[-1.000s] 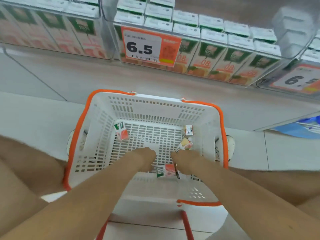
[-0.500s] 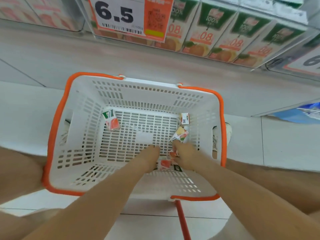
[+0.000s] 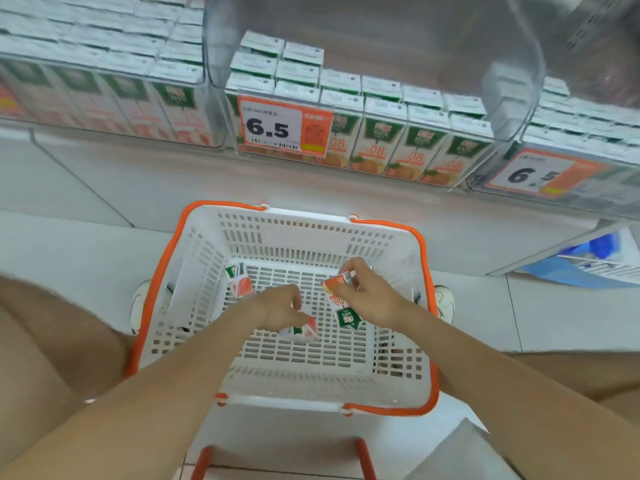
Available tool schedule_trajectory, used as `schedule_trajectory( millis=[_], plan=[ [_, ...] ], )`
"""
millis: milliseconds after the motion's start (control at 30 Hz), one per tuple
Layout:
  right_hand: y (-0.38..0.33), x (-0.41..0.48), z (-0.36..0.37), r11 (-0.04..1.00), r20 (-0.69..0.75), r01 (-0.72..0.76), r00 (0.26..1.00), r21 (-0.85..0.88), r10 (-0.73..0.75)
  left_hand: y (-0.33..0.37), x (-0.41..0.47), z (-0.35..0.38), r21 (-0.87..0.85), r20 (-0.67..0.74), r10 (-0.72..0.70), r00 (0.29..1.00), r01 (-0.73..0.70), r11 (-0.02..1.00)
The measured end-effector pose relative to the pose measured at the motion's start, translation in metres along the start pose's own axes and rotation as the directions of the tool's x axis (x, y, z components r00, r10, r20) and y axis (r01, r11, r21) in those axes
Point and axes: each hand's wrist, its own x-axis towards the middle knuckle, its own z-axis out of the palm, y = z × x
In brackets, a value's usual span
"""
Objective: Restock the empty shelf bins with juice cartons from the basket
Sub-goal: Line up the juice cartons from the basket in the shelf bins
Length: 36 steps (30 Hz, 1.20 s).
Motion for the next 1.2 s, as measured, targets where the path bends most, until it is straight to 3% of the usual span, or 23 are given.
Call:
schedule_trajectory(
  millis=[100,167,267,500,633,733,767,867,933,1100,1200],
  plan=[
    [-0.042,-0.018,-0.007,0.981,-0.085,0.061,0.995,0.186,-0.046,0.008,-0.028,-0.036,-0.243,-0.056,0.069,0.996,-0.081,0.967],
    [-0.071,-0.034,-0.013,0.945,-0.112,0.131,0.989,0.300,-0.102,0.016,-0.050,-0.063,-0.281,-0.113,0.129,0.985,-0.156,0.947],
    [-0.107,-0.056,-0.021,0.907,-0.194,0.282,0.954,0.314,-0.229,0.031,-0.084,-0.097,-0.314,-0.199,0.207,0.958,-0.262,0.912],
    [-0.187,-0.093,-0.056,0.749,-0.468,0.528,0.820,0.401,-0.328,0.084,-0.169,-0.142,-0.064,-0.345,0.419,0.840,-0.467,0.882],
    [-0.219,-0.096,-0.077,0.737,-0.596,0.623,0.705,0.262,-0.384,0.107,-0.200,-0.158,-0.078,-0.476,0.505,0.719,-0.607,0.791],
    [-0.234,-0.083,-0.100,0.793,-0.695,0.603,0.607,0.087,-0.386,0.113,-0.209,-0.168,-0.123,-0.600,0.488,0.634,-0.676,0.727],
    [-0.239,-0.078,-0.108,0.817,-0.694,0.570,0.623,0.088,-0.360,0.113,-0.210,-0.170,-0.152,-0.639,0.474,0.606,-0.704,0.694],
    [-0.250,-0.067,-0.130,0.885,-0.575,0.418,0.784,0.207,-0.235,0.116,-0.212,-0.177,-0.228,-0.768,0.379,0.516,-0.773,0.592],
    [-0.256,-0.059,-0.140,0.908,-0.531,0.373,0.817,0.191,-0.224,0.119,-0.214,-0.184,-0.274,-0.828,0.291,0.479,-0.799,0.535],
    [-0.265,-0.038,-0.149,0.933,-0.631,0.358,0.720,-0.021,-0.290,0.122,-0.216,-0.206,-0.345,-0.835,0.217,0.506,-0.788,0.510],
    [-0.262,-0.027,-0.148,0.926,-0.692,0.352,0.635,-0.137,-0.344,0.122,-0.211,-0.214,-0.277,-0.834,0.235,0.498,-0.749,0.602]
  ],
)
